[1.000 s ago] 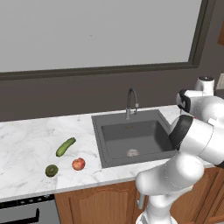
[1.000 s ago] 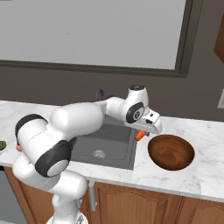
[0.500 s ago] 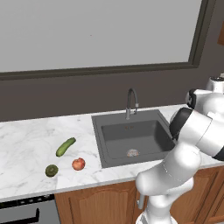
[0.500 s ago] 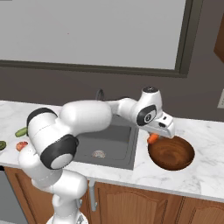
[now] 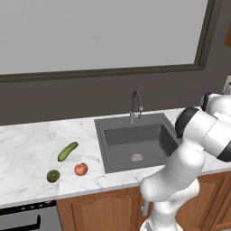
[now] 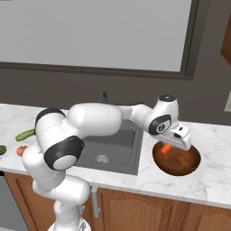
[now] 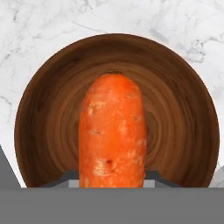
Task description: There is a mixed pile of frozen fruits and vegetables on the counter. Locate all the frozen vegetables and place the items in a bowl on the counter. Take all the frozen fruits and defrost them in a running sink.
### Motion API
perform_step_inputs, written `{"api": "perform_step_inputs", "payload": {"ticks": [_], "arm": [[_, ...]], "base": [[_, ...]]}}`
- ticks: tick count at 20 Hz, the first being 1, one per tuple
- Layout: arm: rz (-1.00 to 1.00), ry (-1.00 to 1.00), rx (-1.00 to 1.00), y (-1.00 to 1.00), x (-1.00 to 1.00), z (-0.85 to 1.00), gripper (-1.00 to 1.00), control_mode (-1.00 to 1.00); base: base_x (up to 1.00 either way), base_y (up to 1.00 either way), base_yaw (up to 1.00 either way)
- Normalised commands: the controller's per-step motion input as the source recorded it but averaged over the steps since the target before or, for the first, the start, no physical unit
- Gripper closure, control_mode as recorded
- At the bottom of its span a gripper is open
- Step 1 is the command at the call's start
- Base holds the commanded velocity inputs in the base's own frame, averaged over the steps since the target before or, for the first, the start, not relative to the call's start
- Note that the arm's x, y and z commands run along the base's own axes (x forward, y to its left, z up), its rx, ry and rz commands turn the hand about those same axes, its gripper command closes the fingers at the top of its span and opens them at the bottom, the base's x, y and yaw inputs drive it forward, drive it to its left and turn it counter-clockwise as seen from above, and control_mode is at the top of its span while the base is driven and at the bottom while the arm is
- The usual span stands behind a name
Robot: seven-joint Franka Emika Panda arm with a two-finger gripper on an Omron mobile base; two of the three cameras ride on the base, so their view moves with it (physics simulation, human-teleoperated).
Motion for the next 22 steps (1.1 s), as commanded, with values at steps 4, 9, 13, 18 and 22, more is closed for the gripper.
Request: {"api": "perform_step_inputs", "payload": {"ticks": [4,9,13,18,22], "arm": [[-0.02,0.0,0.0,-0.03,-0.42,-0.18,1.0,-1.0],[0.0,0.06,0.0,0.0,0.02,-0.07,1.0,-1.0],[0.0,0.05,0.0,0.06,0.05,-0.04,1.0,-1.0],[-0.05,0.08,0.0,0.01,-0.03,-0.3,1.0,-1.0],[-0.06,0.04,0.0,0.03,-0.02,-0.28,1.0,-1.0]], "base": [[0.0,0.0,0.0],[0.0,0.0,0.0],[0.0,0.0,0.0],[0.0,0.0,0.0],[0.0,0.0,0.0]]}}
